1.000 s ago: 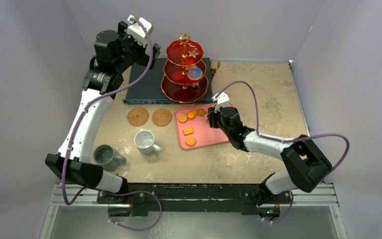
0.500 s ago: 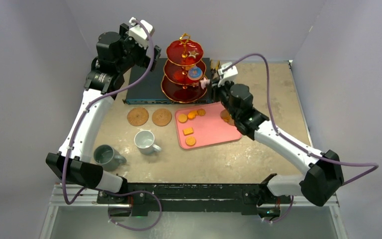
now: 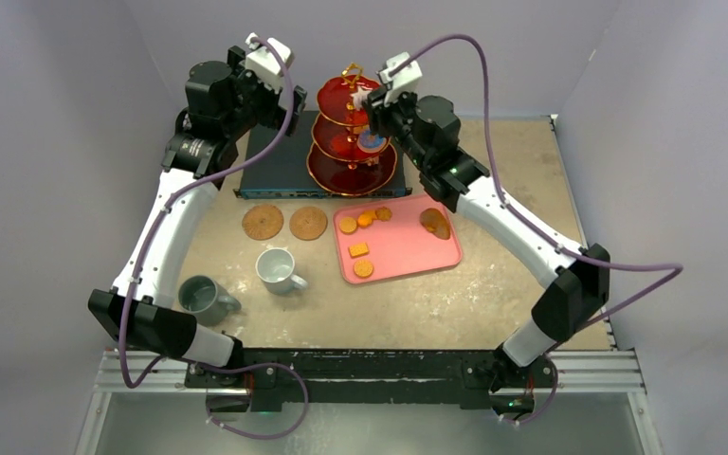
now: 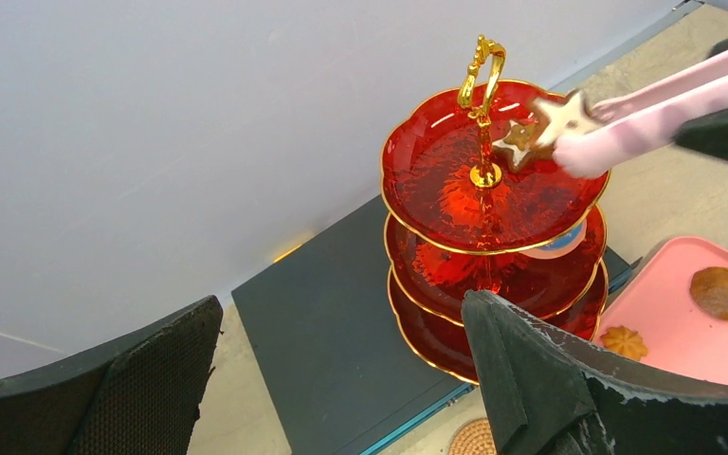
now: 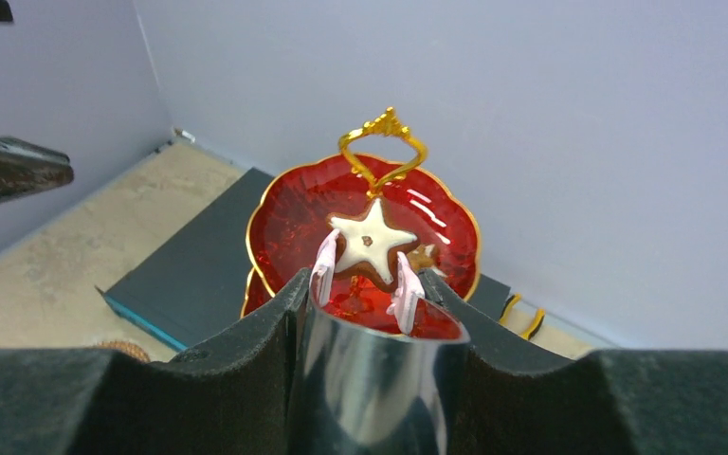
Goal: Serve the afternoon tea
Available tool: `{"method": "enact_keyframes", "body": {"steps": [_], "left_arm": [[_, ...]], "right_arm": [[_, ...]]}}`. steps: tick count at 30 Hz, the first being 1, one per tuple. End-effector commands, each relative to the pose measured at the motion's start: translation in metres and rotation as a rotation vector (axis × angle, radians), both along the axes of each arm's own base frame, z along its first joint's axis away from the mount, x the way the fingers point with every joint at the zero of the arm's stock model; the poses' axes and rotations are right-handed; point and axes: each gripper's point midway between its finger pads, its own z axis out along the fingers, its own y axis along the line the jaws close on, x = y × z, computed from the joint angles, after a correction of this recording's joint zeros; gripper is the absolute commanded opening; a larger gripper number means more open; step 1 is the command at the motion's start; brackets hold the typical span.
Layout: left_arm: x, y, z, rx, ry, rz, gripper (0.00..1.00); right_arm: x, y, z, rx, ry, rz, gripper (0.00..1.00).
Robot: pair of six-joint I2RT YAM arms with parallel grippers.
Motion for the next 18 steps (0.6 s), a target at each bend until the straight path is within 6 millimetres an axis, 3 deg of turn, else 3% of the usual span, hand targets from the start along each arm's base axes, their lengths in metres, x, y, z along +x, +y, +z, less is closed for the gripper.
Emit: {"method": "enact_keyframes", "body": {"steps": [1,10,18], "left_arm": [[-0.005,0.007,0.014,-0.009,-0.037,0.022,0.99],[-0.011,0.006,0.022,-0.021,-0.055,0.011,0.99],[-0.014,0.007,0.028,-0.021,-0.072,0.01,0.99]], "right_arm": [[0.007,0.012,0.011,-0.027,-0.014,0.046,0.35],[0.018,0.017,0.005,-0.042,-0.011,0.039,0.36],[0.022,0.02,-0.002,-0.049,-0.002,0.037,0.46]]}}
